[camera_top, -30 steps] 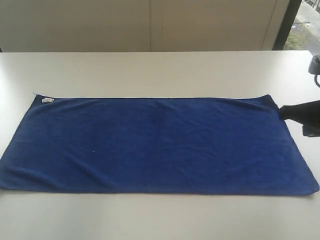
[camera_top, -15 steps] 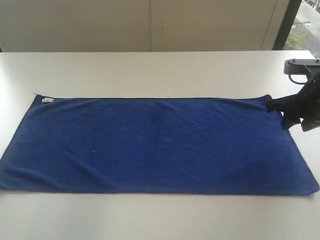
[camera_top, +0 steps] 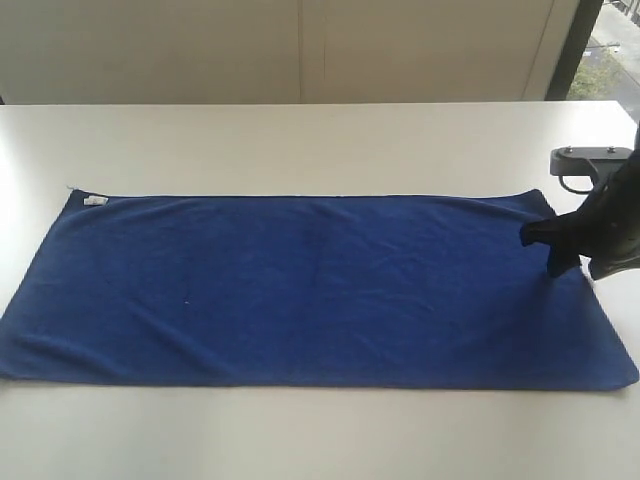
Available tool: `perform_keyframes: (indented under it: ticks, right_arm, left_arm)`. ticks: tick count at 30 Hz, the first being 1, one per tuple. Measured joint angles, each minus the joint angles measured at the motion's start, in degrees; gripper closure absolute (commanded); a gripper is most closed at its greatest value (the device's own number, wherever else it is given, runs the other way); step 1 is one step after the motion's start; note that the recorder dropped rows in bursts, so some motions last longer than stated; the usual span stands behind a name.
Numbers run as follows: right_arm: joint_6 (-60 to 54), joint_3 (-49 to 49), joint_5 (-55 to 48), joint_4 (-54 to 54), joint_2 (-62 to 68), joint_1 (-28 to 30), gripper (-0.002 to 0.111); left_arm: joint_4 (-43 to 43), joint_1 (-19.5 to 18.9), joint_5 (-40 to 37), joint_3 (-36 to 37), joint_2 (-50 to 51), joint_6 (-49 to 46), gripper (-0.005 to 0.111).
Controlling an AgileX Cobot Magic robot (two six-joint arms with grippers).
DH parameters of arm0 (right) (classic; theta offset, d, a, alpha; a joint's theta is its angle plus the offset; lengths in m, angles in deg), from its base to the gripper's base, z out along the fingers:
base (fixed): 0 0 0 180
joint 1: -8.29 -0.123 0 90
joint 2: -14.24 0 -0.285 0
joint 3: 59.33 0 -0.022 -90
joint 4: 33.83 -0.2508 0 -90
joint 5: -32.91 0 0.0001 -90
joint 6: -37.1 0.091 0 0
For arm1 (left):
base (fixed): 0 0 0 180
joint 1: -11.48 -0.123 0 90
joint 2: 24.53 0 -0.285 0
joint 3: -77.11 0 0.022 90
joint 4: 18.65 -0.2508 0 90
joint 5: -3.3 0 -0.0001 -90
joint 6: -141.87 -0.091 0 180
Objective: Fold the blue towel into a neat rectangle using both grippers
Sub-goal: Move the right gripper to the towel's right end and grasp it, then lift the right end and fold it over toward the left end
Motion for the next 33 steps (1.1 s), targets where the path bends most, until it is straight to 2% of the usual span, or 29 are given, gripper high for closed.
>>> perform_keyframes:
  ticks: [3, 5, 12, 21, 33]
  right_arm:
    - [-0.10, -0.14, 0.94, -0.13, 0.79, 0.00, 0.060]
    - [-0.32, -0.20, 1.18, -0.13, 1.03, 0.00, 0.066]
    - [-1.87, -0.74, 1.40, -1.55, 1.87, 0.00, 0.107]
    - [-1.78, -0.90, 1.94, 0.16, 1.91, 1.06, 0.108]
    - [5.79, -3.79, -2.72, 16.07, -1.02, 12.39, 0.108]
  left_arm:
    - [0.00, 0.00, 0.00, 0.00, 0.00, 0.00, 0.107]
    - [0.00, 0.00, 0.00, 0.00, 0.00, 0.00, 0.107]
    - [0.00, 0.00, 0.00, 0.00, 0.00, 0.00, 0.107]
    - [0.00, 0.00, 0.00, 0.00, 0.00, 0.00, 0.107]
    - [0.00, 0.00, 0.00, 0.00, 0.00, 0.00, 0.107]
